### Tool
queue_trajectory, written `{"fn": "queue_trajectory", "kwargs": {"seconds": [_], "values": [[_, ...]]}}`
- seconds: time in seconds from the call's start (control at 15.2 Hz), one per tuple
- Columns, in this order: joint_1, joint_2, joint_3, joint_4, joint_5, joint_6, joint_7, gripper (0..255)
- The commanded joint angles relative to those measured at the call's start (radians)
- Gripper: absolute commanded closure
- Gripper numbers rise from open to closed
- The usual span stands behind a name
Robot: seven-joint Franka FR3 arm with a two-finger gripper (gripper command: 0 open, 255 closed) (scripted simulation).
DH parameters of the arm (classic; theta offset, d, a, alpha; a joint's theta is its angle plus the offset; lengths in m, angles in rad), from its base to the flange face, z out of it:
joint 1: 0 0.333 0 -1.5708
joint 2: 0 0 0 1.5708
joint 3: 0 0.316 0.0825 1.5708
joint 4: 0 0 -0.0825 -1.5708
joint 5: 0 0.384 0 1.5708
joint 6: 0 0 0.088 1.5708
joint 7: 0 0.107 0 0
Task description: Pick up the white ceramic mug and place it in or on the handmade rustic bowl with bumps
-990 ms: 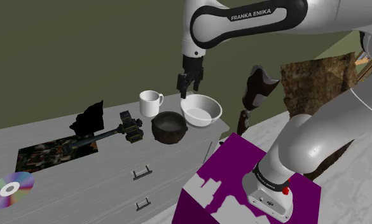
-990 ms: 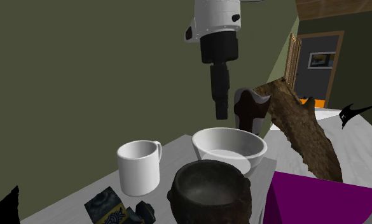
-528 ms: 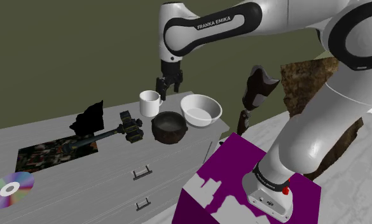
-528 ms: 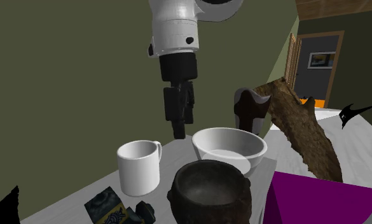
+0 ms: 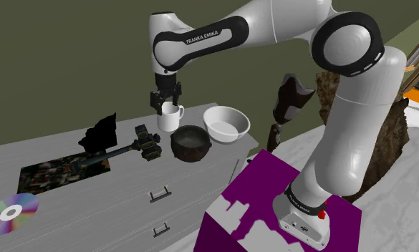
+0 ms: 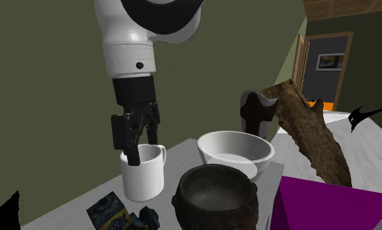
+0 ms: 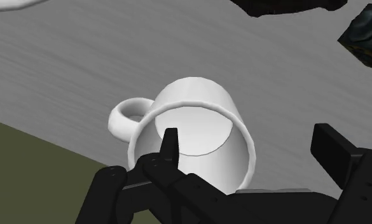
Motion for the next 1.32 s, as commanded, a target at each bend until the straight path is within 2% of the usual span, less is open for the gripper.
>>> {"fn": "queue_trajectory", "kwargs": {"seconds": [0.0,0.07,0.59,1.06,1.12,1.25], "values": [[0.012,0.076,0.001,0.079,-0.017,0.003,0.007,0],[0.016,0.094,0.001,0.100,-0.021,0.001,0.008,0],[0.016,0.126,-0.002,0.040,-0.028,0.091,0.013,0],[0.016,0.126,-0.002,0.041,-0.028,0.091,0.013,0],[0.016,0.126,-0.002,0.041,-0.028,0.091,0.013,255],[0.016,0.126,-0.002,0.041,-0.028,0.091,0.013,255]]}}
